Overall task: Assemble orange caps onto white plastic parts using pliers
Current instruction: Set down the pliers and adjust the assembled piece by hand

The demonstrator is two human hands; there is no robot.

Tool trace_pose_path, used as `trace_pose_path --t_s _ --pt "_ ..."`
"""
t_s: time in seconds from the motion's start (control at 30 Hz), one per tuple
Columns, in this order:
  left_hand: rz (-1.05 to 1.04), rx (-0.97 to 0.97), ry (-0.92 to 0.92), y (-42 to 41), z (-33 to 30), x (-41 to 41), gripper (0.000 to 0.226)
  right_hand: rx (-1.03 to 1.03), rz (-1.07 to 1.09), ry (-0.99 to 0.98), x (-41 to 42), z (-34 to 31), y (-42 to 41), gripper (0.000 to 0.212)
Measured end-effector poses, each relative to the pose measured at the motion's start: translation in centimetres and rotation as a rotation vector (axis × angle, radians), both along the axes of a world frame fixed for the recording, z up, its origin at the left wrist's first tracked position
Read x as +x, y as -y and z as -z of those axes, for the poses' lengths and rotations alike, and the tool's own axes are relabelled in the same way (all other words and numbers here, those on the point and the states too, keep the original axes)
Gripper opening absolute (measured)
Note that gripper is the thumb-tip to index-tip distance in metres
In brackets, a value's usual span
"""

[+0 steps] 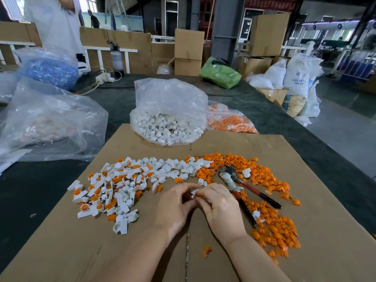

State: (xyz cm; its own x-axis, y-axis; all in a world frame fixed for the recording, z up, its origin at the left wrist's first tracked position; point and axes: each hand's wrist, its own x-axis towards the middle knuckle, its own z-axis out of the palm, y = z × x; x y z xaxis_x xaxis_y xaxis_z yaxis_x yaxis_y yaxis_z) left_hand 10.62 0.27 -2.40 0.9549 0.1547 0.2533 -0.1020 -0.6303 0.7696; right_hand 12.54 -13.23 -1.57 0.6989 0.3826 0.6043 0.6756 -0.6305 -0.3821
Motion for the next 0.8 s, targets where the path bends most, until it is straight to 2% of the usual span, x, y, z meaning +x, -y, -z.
trace_pose_path --t_s 0.33,0.8 --pt "0.017 0.123 -0.021 0.12 0.27 -0.02 0.033 -0.047 0.028 0.044 0.02 0.30 -0.23 0.022" --pt "0.036 0.114 -0.014 0.30 0.22 -0.02 0.028 -0.057 0.067 0.071 -0.08 0.49 -0.23 0.026"
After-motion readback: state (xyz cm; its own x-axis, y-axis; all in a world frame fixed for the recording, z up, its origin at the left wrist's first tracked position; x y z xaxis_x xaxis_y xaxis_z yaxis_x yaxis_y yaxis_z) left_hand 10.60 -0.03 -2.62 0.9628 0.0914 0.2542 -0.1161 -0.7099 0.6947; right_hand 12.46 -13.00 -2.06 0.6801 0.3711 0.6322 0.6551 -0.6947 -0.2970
